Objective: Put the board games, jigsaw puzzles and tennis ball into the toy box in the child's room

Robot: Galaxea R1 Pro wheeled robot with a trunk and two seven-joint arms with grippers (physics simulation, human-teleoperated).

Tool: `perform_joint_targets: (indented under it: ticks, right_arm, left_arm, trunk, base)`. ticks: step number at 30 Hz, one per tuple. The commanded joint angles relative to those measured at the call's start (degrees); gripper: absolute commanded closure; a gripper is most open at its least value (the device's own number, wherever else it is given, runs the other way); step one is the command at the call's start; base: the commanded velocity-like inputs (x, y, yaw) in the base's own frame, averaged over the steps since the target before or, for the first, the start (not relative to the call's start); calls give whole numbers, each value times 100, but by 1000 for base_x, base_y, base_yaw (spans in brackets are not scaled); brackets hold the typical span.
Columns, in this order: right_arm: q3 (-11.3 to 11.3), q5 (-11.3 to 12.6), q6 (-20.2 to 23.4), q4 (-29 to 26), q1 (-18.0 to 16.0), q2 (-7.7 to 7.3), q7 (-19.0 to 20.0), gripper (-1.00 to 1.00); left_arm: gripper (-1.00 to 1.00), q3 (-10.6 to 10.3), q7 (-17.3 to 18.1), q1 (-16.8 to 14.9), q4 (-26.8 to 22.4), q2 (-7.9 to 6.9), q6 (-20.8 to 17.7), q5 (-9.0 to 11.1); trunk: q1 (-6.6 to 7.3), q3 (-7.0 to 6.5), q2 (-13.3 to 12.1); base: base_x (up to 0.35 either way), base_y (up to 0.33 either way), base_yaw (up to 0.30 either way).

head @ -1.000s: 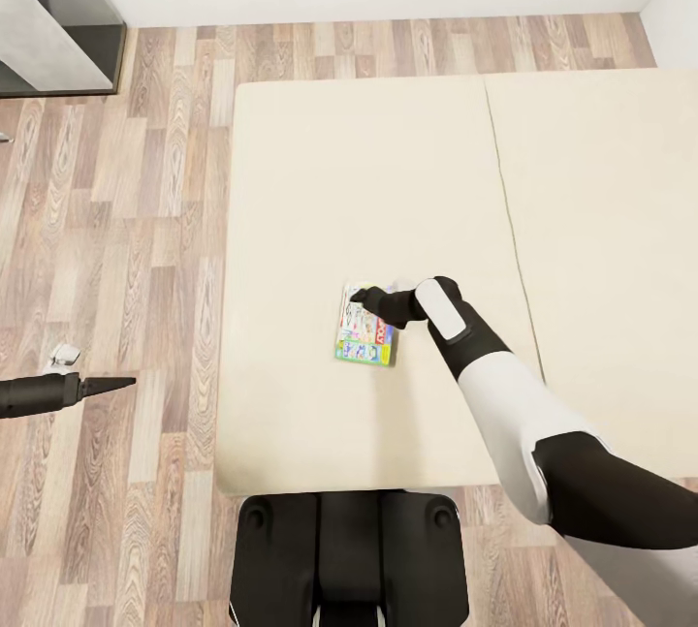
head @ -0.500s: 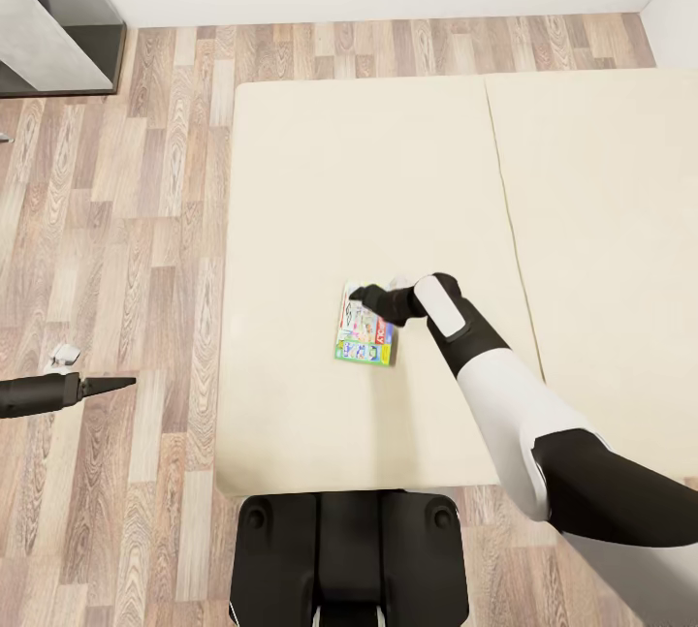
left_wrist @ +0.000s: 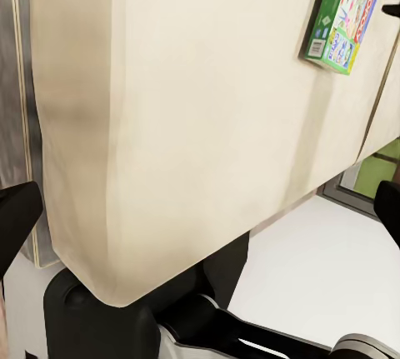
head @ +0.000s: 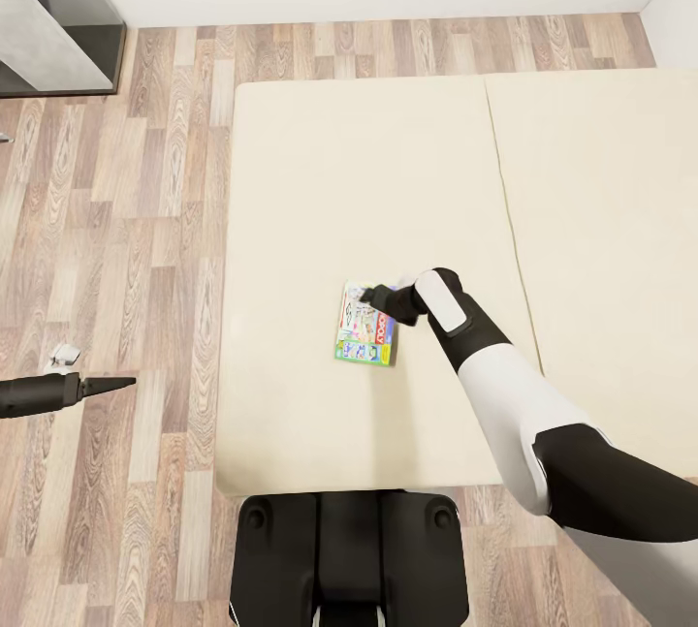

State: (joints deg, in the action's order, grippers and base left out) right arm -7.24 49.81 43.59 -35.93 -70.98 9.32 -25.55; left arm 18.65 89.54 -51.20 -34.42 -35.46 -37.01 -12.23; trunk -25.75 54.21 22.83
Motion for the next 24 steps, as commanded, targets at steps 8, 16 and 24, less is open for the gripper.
perform_joint_targets:
  ticks: [8, 16, 24]
  right_arm:
    - [-22, 60, 21, -10, -3, -42, -215, -100]
    - [-23, 63, 110, 0, -3, -75, -217, -100]
    - [-23, 61, 77, 7, 36, -125, -111, -100]
  left_arm:
    - [-100, 31, 46, -4, -4, 4, -60, -66]
    - [-100, 33, 46, -4, -4, -1, -60, -68]
    - [-100, 33, 46, -4, -4, -5, -60, -69]
  trunk:
    - [-3, 6, 9]
    - [-3, 6, 9]
    - [-3, 6, 9]
  base:
    - [0, 0, 0]
    - [0, 0, 0]
    - [0, 0, 0]
